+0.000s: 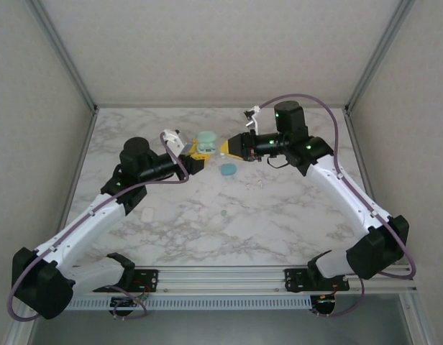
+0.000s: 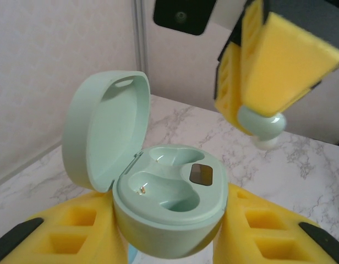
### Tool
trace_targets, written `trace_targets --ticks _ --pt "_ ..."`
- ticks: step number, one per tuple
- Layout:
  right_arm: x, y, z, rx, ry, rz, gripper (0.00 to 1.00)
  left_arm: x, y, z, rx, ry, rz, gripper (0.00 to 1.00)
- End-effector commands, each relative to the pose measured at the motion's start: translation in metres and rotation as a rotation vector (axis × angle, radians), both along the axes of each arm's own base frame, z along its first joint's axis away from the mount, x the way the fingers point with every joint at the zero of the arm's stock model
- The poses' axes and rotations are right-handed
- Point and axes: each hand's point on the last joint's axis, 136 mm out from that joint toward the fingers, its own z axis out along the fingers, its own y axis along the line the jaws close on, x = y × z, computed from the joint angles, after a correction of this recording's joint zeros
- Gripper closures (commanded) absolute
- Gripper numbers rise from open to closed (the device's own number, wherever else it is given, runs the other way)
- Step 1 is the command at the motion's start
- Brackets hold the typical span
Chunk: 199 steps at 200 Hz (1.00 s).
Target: Insert the wireless bluetooth earbuds into the charging case
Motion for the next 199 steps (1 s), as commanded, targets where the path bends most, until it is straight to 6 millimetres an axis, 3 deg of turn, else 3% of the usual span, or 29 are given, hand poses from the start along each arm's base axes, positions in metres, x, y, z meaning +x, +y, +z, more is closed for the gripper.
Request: trace_targets --ticks 1,26,90,199 --pt "0.008 0.006 0.026 0.048 -0.077 -0.014 0.81 -0.007 -0.005 0.011 -0.013 -0.057 -0.037 0.78" --pt "0.008 0.007 0.033 0.067 -0.092 -0.021 0.81 -0.009 -0.007 0.012 -0.012 -0.055 -0.044 0.78" --pt "0.015 0.019 0.029 0.061 -0.09 -0.029 0.81 -0.015 -0.01 0.021 -0.027 -0.062 -0.069 0.78" --pt "0.018 0.021 0.006 -0.015 -0.082 -0.039 0.81 -0.014 -0.011 0.033 -0.065 -0.063 -0.066 0.78"
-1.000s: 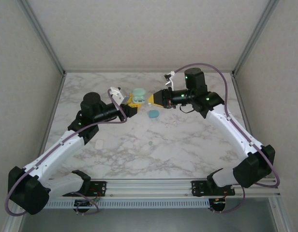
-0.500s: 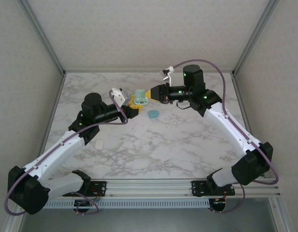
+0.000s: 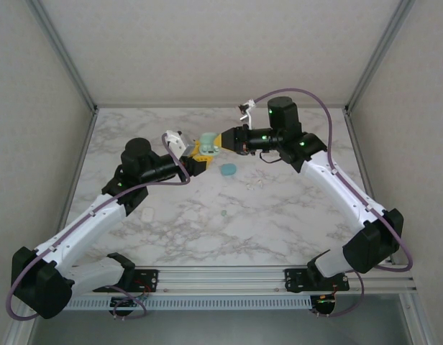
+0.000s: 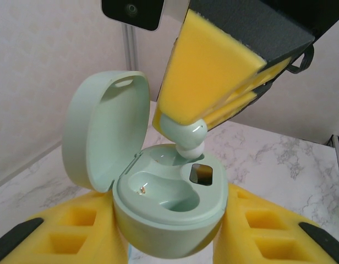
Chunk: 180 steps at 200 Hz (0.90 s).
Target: Insert the wireless bluetooth earbuds into the charging case
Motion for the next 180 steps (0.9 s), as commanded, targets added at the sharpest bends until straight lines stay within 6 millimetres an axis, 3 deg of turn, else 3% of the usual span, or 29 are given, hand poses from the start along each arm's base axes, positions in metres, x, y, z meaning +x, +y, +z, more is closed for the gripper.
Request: trace_targets --ticks 1,70,180 --pt "0.003 0.0042 0.0016 -0.008 -0.025 0.001 0.81 -0.0066 -0.0043 0.0292 -0.056 -0.057 -0.034 0.78" --pt "0.0037 0.0034 -0.0058 -0.036 -0.013 -0.008 0.76 -0.0067 -0.0038 0.0311 -0.064 -0.057 -0.031 0.79" --pt "0.0103 -0.0024 0.0026 -0.071 -0.038 -0.069 0.62 -0.0061 -0.0027 0.0334 -0.067 -0.057 -0.022 0.79"
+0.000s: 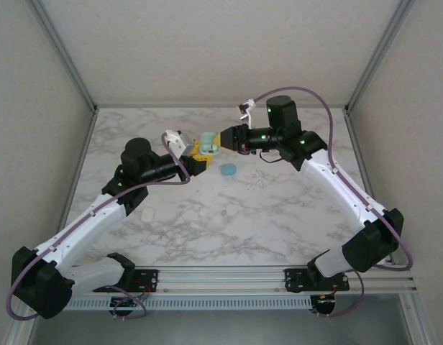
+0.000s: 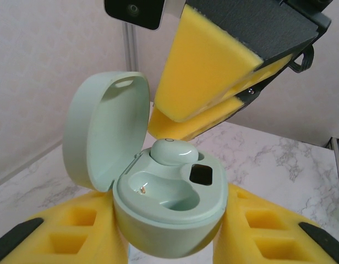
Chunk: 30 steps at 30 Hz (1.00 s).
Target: Insert the wireless bluetooth earbuds into the charging case
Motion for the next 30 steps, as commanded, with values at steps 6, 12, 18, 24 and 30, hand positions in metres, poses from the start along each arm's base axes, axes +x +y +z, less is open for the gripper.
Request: trace_targets --ticks 6,12,18,24,30 --pt "-0.001 -0.001 0.014 -0.009 -0.031 -0.018 0.6 -0.003 -0.001 0.03 -0.053 -0.062 -0.002 0.79" --pt "-0.003 -0.033 0.014 -0.091 -0.102 -0.169 0.59 0.007 0.007 0.021 -0.021 -0.052 0.077 0.8" --pt "0.002 -0.091 -0.072 -0.431 -0.038 -0.37 0.6 0.014 0.033 0.02 -0.059 -0.029 0.187 0.8" --pt "-0.023 -0.083 -0.188 -0.661 0.266 -0.266 0.62 0.008 0.058 0.031 -0.066 -0.063 0.273 0.79" --pt "-0.041 -0.06 -0.26 -0.892 0.35 -0.181 0.6 0.001 0.065 0.042 -0.078 -0.087 0.289 0.79"
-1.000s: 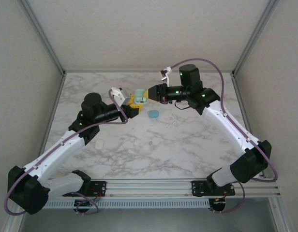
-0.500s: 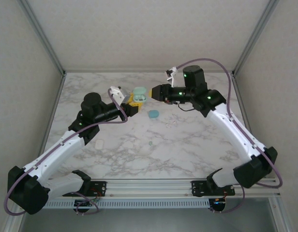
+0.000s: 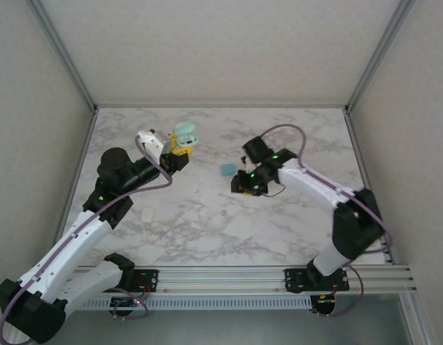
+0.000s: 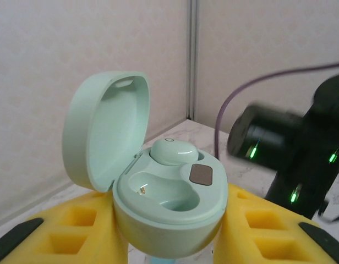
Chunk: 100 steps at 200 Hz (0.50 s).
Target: Insert the wireless bluetooth earbuds into the charging case
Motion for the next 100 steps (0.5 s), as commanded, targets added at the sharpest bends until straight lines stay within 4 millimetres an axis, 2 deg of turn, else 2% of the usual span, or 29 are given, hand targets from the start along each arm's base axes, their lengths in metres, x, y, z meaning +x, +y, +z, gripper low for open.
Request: trace_targets --ticks 1,12,42,70,100 --pt "-0.01 0.003 -0.021 -0.145 0.034 0.023 0.6 -0.001 0.008 0.007 -0.013 -0.009 0.033 0.79" --pt "-0.018 0.015 -0.031 -0.169 0.05 0.065 0.6 -0.003 0.009 0.009 -0.012 -0.014 0.033 0.79" --pt "-0.023 0.026 -0.052 -0.26 0.072 0.091 0.59 -0.006 0.012 0.014 -0.011 -0.029 0.037 0.79" --pt "-0.022 0.038 -0.062 -0.257 0.071 0.076 0.59 -0.008 0.012 0.015 -0.009 -0.034 0.033 0.79" --pt "-0.019 0.039 -0.07 -0.306 0.075 0.078 0.6 -0.007 0.011 0.014 -0.004 -0.031 0.031 0.78"
